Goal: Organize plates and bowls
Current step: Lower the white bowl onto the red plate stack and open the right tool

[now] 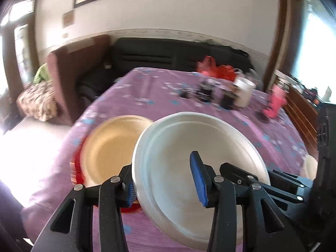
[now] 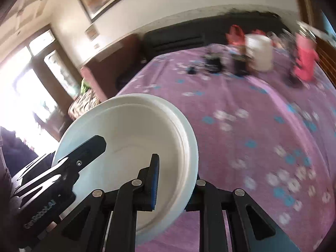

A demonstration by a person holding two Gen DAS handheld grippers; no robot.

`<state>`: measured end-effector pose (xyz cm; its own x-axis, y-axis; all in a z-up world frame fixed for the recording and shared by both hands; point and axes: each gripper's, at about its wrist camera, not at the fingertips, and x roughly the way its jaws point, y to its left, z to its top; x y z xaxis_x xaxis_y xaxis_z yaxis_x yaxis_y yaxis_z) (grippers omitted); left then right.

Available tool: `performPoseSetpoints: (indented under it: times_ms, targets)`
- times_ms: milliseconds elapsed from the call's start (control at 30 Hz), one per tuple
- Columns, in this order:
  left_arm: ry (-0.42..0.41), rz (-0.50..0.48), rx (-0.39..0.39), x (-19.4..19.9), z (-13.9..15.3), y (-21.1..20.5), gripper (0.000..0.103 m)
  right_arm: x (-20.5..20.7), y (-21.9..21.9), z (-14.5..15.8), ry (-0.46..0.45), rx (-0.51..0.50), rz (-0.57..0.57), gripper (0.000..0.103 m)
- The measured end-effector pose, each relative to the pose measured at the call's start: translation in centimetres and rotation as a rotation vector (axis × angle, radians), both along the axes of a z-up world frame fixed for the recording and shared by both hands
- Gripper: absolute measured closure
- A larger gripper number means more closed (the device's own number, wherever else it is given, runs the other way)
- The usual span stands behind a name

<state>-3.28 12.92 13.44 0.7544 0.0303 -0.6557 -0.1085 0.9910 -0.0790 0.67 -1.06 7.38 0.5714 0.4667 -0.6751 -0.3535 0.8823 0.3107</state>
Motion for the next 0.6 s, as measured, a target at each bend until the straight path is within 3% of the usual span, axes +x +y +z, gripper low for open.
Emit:
performPoseSetpoints:
  times_ms: [133,267,433,600]
  targets:
    - [-0.006,0.106,0.067,1.2,0.2,4.3,0.057,1.8,5.0,0.4,0.022,-0.031,0.071,0.084]
    - [0.02,0.167,0.071,2.7,-0.7,7.6,0.056,3.3,9.9,0.3,0.022,-0.099,0.116,0.084]
    - [0.079,0.211,0.086,4.8,-3.1,10.0,0.056,4.6,13.0,-0.5,0.02,-0.166,0.118,0.085]
    - [0.104,0.22,0.047,5.4,-4.5,11.2,0.052,5.4,14.7,-1.2,-0.019,-0.251,0.102,0.085]
